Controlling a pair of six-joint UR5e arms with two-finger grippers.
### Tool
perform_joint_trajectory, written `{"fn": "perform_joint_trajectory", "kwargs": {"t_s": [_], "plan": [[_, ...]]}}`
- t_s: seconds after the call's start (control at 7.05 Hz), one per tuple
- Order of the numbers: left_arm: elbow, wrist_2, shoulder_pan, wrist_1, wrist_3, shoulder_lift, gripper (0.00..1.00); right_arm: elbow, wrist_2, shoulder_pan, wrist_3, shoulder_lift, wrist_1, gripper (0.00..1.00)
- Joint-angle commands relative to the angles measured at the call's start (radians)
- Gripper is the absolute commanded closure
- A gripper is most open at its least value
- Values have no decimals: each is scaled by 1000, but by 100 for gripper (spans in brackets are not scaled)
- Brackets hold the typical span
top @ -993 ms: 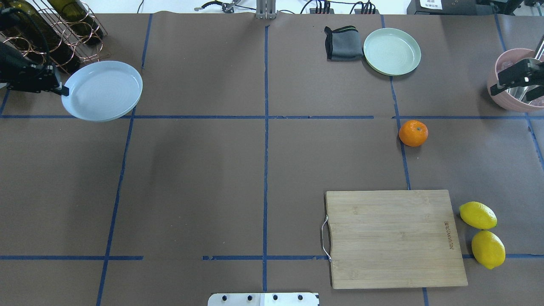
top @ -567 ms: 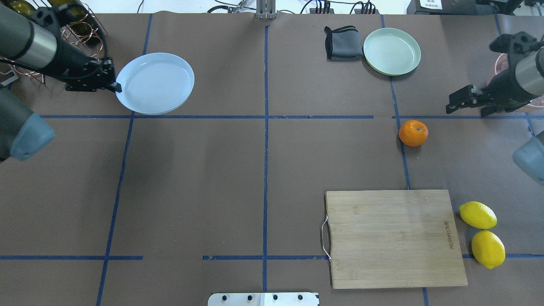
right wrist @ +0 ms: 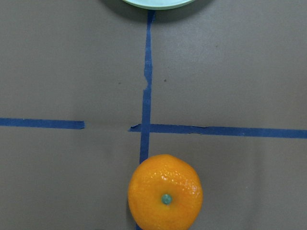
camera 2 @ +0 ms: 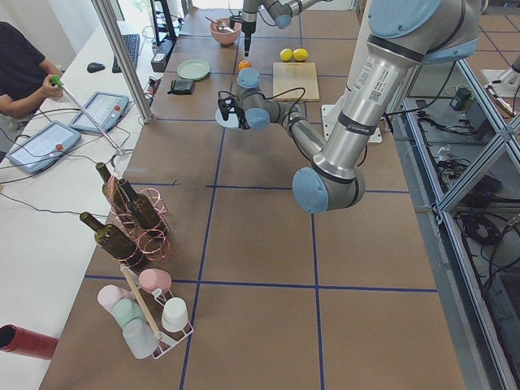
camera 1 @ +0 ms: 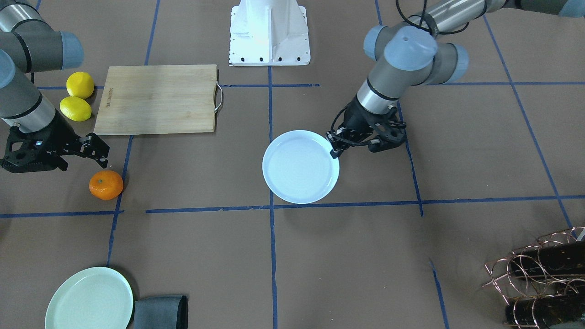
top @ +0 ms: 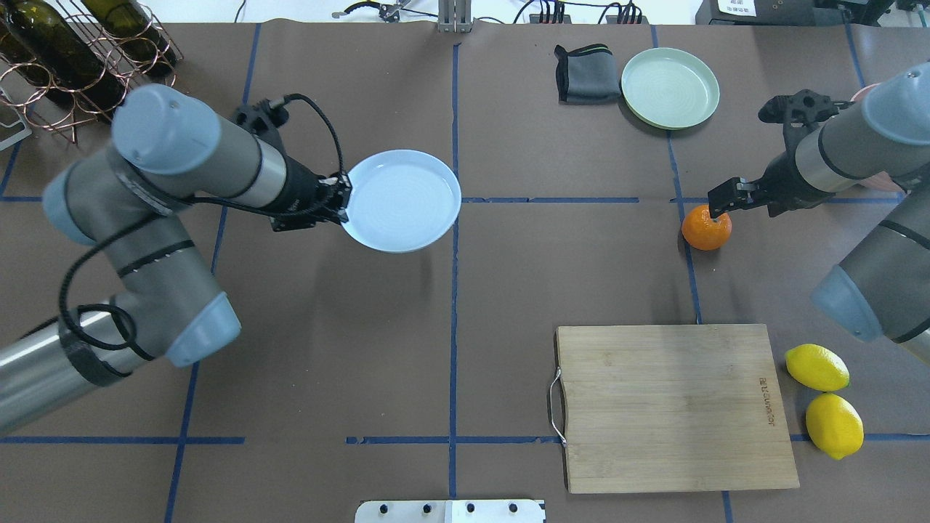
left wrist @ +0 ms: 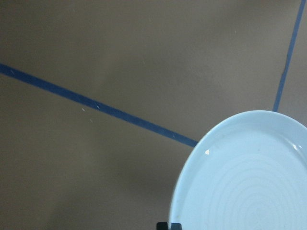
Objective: Pick orange to plate
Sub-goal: 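Slide the blue plate to center with left gripper while right gripper descends to orange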
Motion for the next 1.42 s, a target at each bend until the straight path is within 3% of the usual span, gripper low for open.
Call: {"fn": "perform_joint_trajectory", "kwargs": {"t_s": [0.0,0.14,0.28,0.43,0.57,0.85,1.28], "plan": [[128,126,109,-68,-81,-62,100,-12,-3,-8,1,11,-2,0],[145,148,112,-88,-81,-62,100,-18,-3,-9,1,11,-1,0],[145,148,112,-87,-72,-60,78,-21,-3,-9,1,11,1,0],[141,148,106,-84,-49,-57,1,-24,-3,-9,1,11,1,0],[109,138,63,-76,-31,-57,0,-40,-6,-17,1,13,3,0],[38,20,-29,-73,22,-25,0,-81,-40,-40,1,45,3,0],[-2,-16,-75,-73,49,1,0,-159,-74,-71,-1,91,3,0]]}}
